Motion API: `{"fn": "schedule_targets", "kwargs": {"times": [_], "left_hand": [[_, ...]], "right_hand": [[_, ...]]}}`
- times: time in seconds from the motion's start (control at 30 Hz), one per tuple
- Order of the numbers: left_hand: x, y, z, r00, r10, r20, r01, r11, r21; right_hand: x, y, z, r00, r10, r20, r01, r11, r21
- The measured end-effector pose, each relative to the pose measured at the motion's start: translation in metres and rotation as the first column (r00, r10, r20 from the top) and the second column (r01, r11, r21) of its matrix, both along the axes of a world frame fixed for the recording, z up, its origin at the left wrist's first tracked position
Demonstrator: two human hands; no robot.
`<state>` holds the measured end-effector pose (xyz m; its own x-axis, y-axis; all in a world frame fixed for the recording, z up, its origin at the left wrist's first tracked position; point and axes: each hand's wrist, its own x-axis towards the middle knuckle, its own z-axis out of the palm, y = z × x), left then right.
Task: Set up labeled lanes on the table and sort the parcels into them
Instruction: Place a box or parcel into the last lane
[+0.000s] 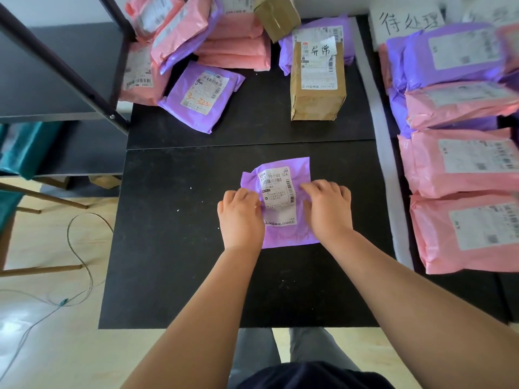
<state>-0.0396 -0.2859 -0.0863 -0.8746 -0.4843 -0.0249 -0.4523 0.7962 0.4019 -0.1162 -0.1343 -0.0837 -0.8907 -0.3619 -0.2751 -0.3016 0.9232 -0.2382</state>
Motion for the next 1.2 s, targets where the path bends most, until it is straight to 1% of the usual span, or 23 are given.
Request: {"fn": "schedule_targets", "kwargs": {"times": [0.13, 0.23, 0.3, 0.33, 0.4, 0.47, 0.53, 0.6, 0.67, 0.77, 0.97, 1.07, 1.13, 1.2], "left_hand": [[0.003, -0.001, 0.024, 0.992, 0.068, -0.104, -0.059, 0.994, 0.094], [0.005, -0.001, 0.048, 0.983, 0.115, -0.143, -0.091, 0.982, 0.166], [0.006, 0.001, 0.067, 0.976, 0.135, -0.169, -0.102, 0.976, 0.193], [0.007, 0.002, 0.077, 0.972, 0.143, -0.186, -0.104, 0.973, 0.207], [0.009, 0.007, 0.097, 0.962, 0.177, -0.207, -0.125, 0.962, 0.245], [0.010, 0.012, 0.114, 0.952, 0.208, -0.224, -0.147, 0.954, 0.261], [0.013, 0.015, 0.128, 0.938, 0.232, -0.258, -0.164, 0.952, 0.259], [0.013, 0.015, 0.138, 0.921, 0.262, -0.288, -0.186, 0.946, 0.265], [0.013, 0.014, 0.145, 0.905, 0.274, -0.324, -0.188, 0.944, 0.271], [0.013, 0.014, 0.158, 0.885, 0.266, -0.382, -0.167, 0.948, 0.271], [0.004, 0.004, 0.183, 0.863, 0.260, -0.434, -0.150, 0.951, 0.272], [0.003, -0.003, 0.202, 0.851, 0.252, -0.461, -0.142, 0.955, 0.261], [0.006, -0.007, 0.215, 0.840, 0.258, -0.478, -0.131, 0.950, 0.283], [0.008, -0.013, 0.226, 0.823, 0.263, -0.504, -0.102, 0.941, 0.324]], "right_hand": [[0.007, 0.003, 0.014, 0.989, -0.126, 0.074, 0.140, 0.965, -0.222], [0.003, 0.006, 0.034, 0.960, -0.216, 0.178, 0.269, 0.888, -0.374], [-0.001, 0.007, 0.052, 0.933, -0.228, 0.280, 0.339, 0.822, -0.458], [-0.003, 0.008, 0.061, 0.929, -0.216, 0.300, 0.344, 0.803, -0.486], [-0.006, 0.011, 0.079, 0.940, -0.184, 0.286, 0.314, 0.794, -0.520], [-0.008, 0.014, 0.097, 0.958, -0.144, 0.246, 0.259, 0.802, -0.538], [-0.008, 0.016, 0.112, 0.983, -0.088, 0.162, 0.162, 0.829, -0.536], [-0.007, 0.017, 0.124, 1.000, -0.027, 0.011, 0.029, 0.860, -0.509], [-0.004, 0.019, 0.133, 0.988, 0.004, -0.155, -0.079, 0.875, -0.478], [-0.002, 0.022, 0.143, 0.943, -0.024, -0.331, -0.158, 0.845, -0.511], [-0.006, 0.018, 0.168, 0.875, -0.130, -0.466, -0.201, 0.779, -0.594], [-0.005, 0.012, 0.182, 0.842, -0.215, -0.495, -0.182, 0.750, -0.635], [-0.001, 0.006, 0.191, 0.827, -0.255, -0.501, -0.165, 0.741, -0.651], [0.003, 0.000, 0.200, 0.816, -0.296, -0.497, -0.158, 0.713, -0.683]]}}
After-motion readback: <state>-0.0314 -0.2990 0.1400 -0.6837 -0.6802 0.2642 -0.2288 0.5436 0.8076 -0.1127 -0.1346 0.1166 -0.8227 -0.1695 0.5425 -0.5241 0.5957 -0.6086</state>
